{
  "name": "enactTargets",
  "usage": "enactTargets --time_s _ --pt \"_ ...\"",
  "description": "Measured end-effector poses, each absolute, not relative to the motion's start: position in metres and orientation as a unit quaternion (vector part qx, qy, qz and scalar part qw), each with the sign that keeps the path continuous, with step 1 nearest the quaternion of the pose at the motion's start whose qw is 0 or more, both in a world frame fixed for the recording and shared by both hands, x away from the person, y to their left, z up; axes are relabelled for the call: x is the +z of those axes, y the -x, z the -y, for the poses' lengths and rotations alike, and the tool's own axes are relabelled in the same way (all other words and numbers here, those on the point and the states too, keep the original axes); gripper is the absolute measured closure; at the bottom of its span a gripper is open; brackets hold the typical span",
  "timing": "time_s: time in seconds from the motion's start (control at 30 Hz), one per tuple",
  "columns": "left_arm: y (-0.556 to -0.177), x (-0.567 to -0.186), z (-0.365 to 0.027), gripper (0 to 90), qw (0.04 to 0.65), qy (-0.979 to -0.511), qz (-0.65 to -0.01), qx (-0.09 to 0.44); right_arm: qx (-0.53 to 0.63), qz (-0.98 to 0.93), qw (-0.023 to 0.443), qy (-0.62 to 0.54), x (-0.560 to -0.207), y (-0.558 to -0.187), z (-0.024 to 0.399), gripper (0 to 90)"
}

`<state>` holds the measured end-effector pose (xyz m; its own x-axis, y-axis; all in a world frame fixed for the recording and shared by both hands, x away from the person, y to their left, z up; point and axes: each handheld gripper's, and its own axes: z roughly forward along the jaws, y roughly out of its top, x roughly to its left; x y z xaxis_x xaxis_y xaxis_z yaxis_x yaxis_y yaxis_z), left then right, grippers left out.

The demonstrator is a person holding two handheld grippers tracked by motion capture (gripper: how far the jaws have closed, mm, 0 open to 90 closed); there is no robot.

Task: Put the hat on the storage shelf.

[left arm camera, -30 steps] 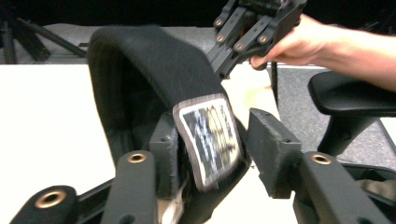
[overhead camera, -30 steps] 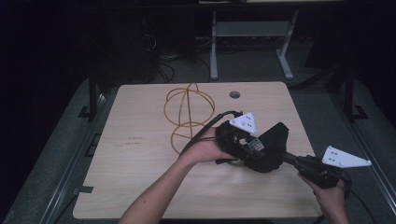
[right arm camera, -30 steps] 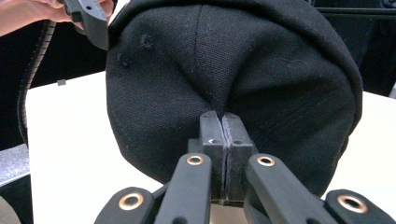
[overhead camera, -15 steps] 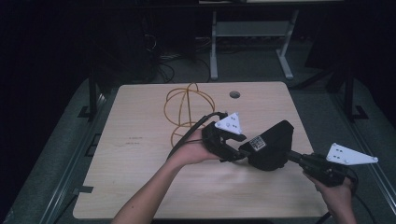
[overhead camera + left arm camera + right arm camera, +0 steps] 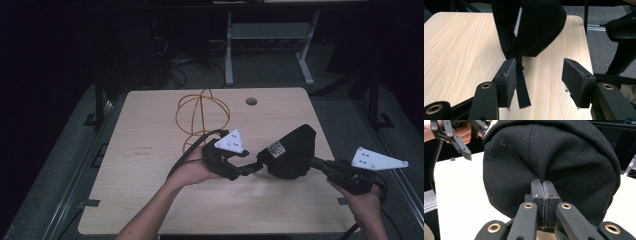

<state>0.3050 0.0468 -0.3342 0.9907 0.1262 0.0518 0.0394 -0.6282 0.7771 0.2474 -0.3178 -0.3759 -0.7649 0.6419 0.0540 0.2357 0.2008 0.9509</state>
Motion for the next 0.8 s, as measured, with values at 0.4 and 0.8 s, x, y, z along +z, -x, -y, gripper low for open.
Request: enactTargets --time_s 0.4,0.8 --pt "-0.292 -0.354 -0.069 42.4 0.427 -0.9 -0.06 0.068 0.552 -0.762 0.188 -0.282 -0.357 -0.26 0.316 89.3" --pt "-0.283 -0.374 -0.088 40.4 0.429 -0.897 -0.077 0.078 0.546 -0.769 0.189 -0.273 -0.337 -0.273 0.308 89.3"
